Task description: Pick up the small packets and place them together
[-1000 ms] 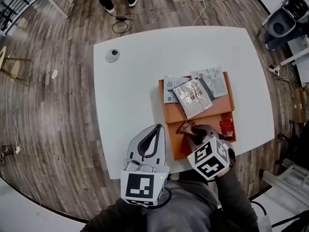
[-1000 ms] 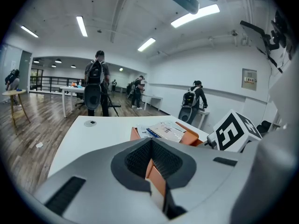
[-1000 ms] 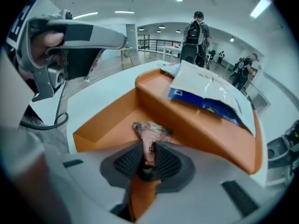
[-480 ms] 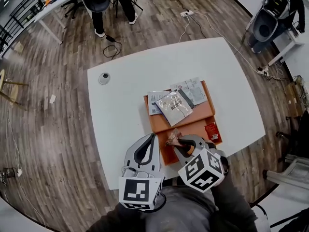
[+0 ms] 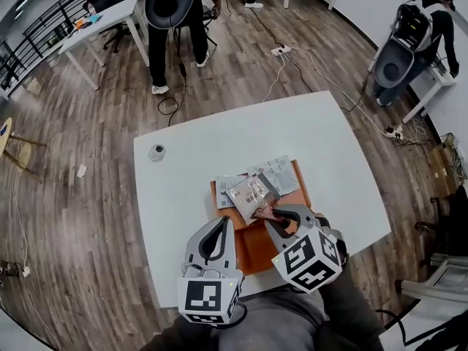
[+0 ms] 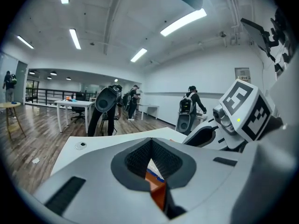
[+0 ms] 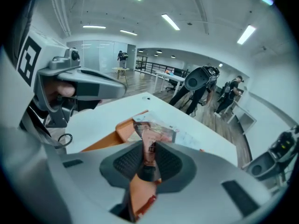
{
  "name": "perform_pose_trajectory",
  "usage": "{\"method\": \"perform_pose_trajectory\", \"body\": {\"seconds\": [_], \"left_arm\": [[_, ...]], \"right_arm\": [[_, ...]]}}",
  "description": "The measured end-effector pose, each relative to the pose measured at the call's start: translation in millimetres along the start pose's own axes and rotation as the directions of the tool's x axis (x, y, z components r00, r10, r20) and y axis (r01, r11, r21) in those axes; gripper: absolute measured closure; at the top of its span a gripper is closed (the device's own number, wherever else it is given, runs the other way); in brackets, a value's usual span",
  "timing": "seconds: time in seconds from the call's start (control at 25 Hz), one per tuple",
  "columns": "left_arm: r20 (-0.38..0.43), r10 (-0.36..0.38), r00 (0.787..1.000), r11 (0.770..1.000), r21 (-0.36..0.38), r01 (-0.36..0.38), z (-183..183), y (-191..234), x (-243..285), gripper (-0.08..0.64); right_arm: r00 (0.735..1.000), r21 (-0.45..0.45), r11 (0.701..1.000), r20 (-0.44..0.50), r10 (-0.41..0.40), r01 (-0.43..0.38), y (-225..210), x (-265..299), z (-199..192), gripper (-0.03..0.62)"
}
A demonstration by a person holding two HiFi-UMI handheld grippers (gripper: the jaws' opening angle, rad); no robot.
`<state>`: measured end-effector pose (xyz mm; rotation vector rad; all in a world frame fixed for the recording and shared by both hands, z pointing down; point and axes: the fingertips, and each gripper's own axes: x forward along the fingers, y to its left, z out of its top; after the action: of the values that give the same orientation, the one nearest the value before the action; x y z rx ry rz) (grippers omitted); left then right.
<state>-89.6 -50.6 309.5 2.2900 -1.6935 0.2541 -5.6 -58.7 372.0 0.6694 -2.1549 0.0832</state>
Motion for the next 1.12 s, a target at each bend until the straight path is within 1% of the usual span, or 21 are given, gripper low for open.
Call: {"method": "perform_pose_trajectory", "body": {"seconds": [0.12, 0.24, 0.4, 0.52, 0.6, 0.76, 0.84, 1.0, 1.12], "left_arm": [[0.000, 0.027, 1.000, 1.000, -0.007, -0.027, -1.7, 3.6, 9.9, 0.563], [-0.011, 0.057, 0.998, 0.998, -0.021, -0.057, -2.6, 5.8, 20.7, 0.563], [-0.042, 0.095, 0.995, 0.995, -0.040, -0.096, -8.0, 11.4, 32.5, 0.563], [-0.061, 0.118, 0.991, 0.991, -0.051, -0.121, -13.0, 15.6, 39.4, 0.563], [-0.070, 0.127, 0.989, 0.990, -0.054, -0.131, -15.6, 16.5, 42.8, 0.563], [-0.081, 0.132, 0.988, 0.989, -0.056, -0.137, -18.7, 13.6, 45.5, 0.563], [-0.083, 0.131, 0.988, 0.989, -0.056, -0.136, -18.9, 11.9, 45.5, 0.563], [-0.076, 0.121, 0.990, 0.991, -0.049, -0.125, -14.7, 8.0, 43.2, 0.563], [-0.068, 0.104, 0.992, 0.993, -0.044, -0.107, -12.7, 4.0, 39.5, 0.563]], "right_arm": [[0.999, -0.003, 0.999, -0.013, -0.035, 0.035, -27.8, 7.5, -4.4, 0.508], [0.999, -0.011, 0.999, -0.038, -0.031, 0.031, -47.0, 19.0, -10.0, 0.508], [0.998, -0.025, 1.000, -0.068, 0.010, -0.012, -56.8, 36.2, -14.7, 0.500], [0.996, -0.030, 0.998, -0.074, 0.055, -0.057, -56.4, 47.0, -17.9, 0.478], [0.995, -0.037, 0.997, -0.080, 0.064, -0.068, -57.2, 51.4, -20.3, 0.435], [0.995, -0.033, 0.997, -0.068, 0.071, -0.073, -59.7, 52.4, -22.1, 0.403], [0.996, -0.031, 0.997, -0.061, 0.064, -0.066, -61.6, 50.1, -21.8, 0.400], [0.999, -0.021, 0.999, -0.036, 0.040, -0.041, -63.9, 39.7, -17.3, 0.400], [1.000, -0.009, 1.000, -0.015, 0.004, -0.004, -65.1, 26.5, -14.5, 0.400]]}}
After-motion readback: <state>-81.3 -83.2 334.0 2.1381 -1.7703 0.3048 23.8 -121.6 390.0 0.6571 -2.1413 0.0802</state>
